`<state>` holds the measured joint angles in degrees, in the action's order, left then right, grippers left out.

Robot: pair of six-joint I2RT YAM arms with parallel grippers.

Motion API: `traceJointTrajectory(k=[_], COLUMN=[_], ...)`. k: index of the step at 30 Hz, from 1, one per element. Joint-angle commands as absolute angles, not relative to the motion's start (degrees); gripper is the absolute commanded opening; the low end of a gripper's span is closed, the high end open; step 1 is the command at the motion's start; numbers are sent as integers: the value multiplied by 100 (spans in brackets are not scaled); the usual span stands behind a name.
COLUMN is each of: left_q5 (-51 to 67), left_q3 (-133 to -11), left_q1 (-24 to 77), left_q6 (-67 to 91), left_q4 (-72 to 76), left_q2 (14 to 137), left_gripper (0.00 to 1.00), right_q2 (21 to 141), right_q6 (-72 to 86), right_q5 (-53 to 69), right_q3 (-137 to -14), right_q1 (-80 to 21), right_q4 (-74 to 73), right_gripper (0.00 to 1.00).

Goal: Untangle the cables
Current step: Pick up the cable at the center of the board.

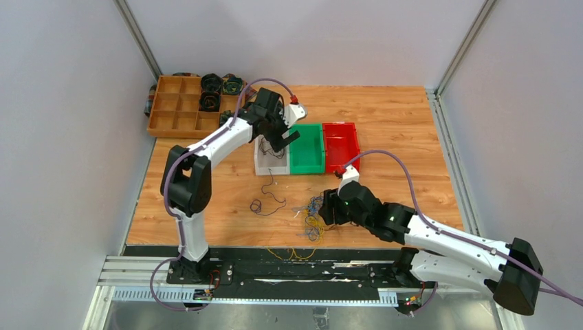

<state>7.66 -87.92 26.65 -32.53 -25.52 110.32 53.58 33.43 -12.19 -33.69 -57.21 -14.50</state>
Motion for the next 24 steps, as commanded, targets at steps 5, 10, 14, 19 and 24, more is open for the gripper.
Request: traceJointTrajectory(k=[5,10,14,19,24], left_q5=[1249,1406,1523,2530,3030], left_q3=[-9431,-9785,-9792,-8414,-7096], left_q1=[2524,2462,2435,2449,2613], left_q6=[-3479,-3741,-3877,-4080,-3962], left_q4=[-3624,-4226,-4696,-4937,-4920], left_q2=[10404,10346,10060,9143,8589], left_gripper=[98,98,98,95,83], right_q2=[5201,5218,5270,5424,5682], right_q6=[3302,3162,2949,2666,2421], right_q5=[-1406,-1430,-1448,-1385,-1167], right_q3=[-3801,-4063,-4347,-4521,-4495], right_q1=[-5669,-5670,-5640,-5493,-5323], right_q4=[-2036,-2209,-2341,-2314,-1959], right_gripper=[58,58,58,57,55])
